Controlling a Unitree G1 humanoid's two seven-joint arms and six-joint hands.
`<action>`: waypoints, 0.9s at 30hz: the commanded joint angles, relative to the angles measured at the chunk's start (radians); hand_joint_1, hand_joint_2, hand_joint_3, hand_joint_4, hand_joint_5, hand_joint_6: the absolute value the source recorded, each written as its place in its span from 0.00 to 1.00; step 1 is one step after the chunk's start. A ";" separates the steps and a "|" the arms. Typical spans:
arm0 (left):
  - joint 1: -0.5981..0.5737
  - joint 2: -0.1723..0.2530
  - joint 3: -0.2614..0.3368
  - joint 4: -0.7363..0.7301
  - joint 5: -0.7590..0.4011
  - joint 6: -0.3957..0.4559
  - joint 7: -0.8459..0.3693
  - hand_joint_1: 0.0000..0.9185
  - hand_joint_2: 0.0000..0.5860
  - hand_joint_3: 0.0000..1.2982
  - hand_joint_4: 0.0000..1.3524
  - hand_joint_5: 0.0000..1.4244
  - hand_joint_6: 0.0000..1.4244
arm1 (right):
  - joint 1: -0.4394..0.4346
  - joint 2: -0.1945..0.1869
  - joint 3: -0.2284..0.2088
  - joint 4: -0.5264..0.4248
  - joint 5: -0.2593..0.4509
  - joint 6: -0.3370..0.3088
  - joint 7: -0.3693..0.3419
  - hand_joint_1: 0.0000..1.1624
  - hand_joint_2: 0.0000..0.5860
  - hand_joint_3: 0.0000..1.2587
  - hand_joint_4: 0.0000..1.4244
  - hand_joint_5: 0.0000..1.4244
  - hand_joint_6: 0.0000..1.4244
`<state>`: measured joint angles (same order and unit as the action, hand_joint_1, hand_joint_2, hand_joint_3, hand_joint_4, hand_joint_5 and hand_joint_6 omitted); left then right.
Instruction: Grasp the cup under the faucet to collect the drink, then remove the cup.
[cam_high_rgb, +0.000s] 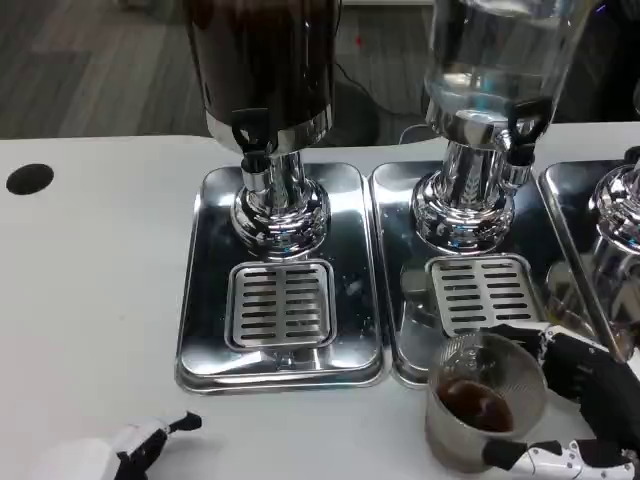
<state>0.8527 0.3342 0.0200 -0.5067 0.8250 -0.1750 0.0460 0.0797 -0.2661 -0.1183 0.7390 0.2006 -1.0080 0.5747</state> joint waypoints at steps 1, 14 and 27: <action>-0.002 -0.002 -0.008 -0.015 0.008 0.019 -0.023 0.00 0.15 0.22 0.16 0.19 0.32 | -0.032 0.006 -0.019 0.045 0.029 -0.070 0.003 0.74 0.13 0.40 0.35 0.38 0.35; -0.014 -0.003 -0.018 -0.016 0.012 0.041 -0.033 0.00 0.15 0.22 0.16 0.19 0.32 | -0.071 0.000 -0.028 0.225 -0.065 -0.214 -0.054 0.73 0.14 0.40 0.35 0.38 0.36; -0.012 -0.003 -0.021 -0.013 0.001 0.037 -0.020 0.00 0.15 0.22 0.16 0.19 0.32 | -0.088 -0.016 0.008 0.274 -0.232 -0.287 -0.207 0.64 0.14 0.05 0.09 0.17 0.11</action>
<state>0.8339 0.3320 -0.0033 -0.5120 0.8316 -0.1401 0.0270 -0.0002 -0.2714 -0.1247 1.0176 -0.0082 -1.2775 0.3859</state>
